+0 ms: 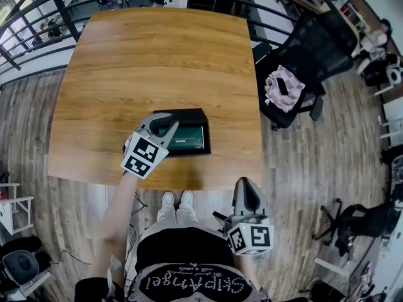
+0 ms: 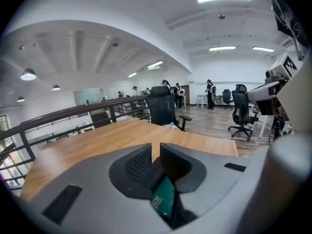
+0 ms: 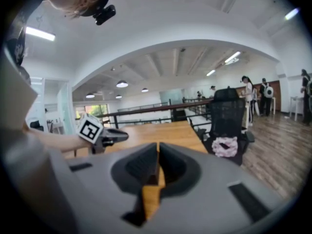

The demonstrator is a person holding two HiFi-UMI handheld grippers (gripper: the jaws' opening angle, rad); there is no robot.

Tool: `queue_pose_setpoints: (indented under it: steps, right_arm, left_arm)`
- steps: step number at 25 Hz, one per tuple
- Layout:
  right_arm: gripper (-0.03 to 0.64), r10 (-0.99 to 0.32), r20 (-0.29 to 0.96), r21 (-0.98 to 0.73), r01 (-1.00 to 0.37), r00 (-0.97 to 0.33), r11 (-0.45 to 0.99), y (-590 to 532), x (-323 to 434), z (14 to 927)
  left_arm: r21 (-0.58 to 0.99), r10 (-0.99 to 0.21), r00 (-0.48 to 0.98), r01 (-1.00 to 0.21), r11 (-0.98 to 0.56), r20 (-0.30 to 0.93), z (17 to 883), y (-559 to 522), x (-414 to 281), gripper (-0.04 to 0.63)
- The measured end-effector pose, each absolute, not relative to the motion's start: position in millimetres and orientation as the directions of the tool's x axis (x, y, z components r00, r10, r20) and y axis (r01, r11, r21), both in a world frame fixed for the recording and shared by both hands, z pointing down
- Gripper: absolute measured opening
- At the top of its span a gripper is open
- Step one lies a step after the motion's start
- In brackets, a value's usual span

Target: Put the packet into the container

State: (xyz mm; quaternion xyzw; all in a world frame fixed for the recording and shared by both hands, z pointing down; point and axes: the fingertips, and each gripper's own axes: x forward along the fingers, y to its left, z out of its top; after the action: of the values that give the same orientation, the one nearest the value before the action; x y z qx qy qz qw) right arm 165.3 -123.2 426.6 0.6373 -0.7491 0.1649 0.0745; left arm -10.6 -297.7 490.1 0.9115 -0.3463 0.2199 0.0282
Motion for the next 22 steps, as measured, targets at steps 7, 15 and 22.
queue_pose_setpoints:
  steps: [7, 15, 22]
  right_arm:
    - [0.038, -0.940, 0.284, -0.143, -0.978, -0.187, 0.151, -114, 157, 415]
    - [0.037, -0.950, 0.238, -0.136, -0.976, -0.200, 0.171, -96, 151, 401]
    - [0.037, -0.956, 0.200, -0.119, -0.973, -0.217, 0.196, -81, 143, 388]
  left_arm:
    - [-0.130, -0.734, 0.617, -0.734, -0.666, 0.284, 441, -296, -28, 0.035]
    - [-0.138, -0.839, 0.533, -0.828, -0.544, 0.113, 382, -271, -53, 0.028]
    - [-0.090, -0.902, 0.430, -0.901, -0.425, -0.044, 323, -221, -90, 0.026]
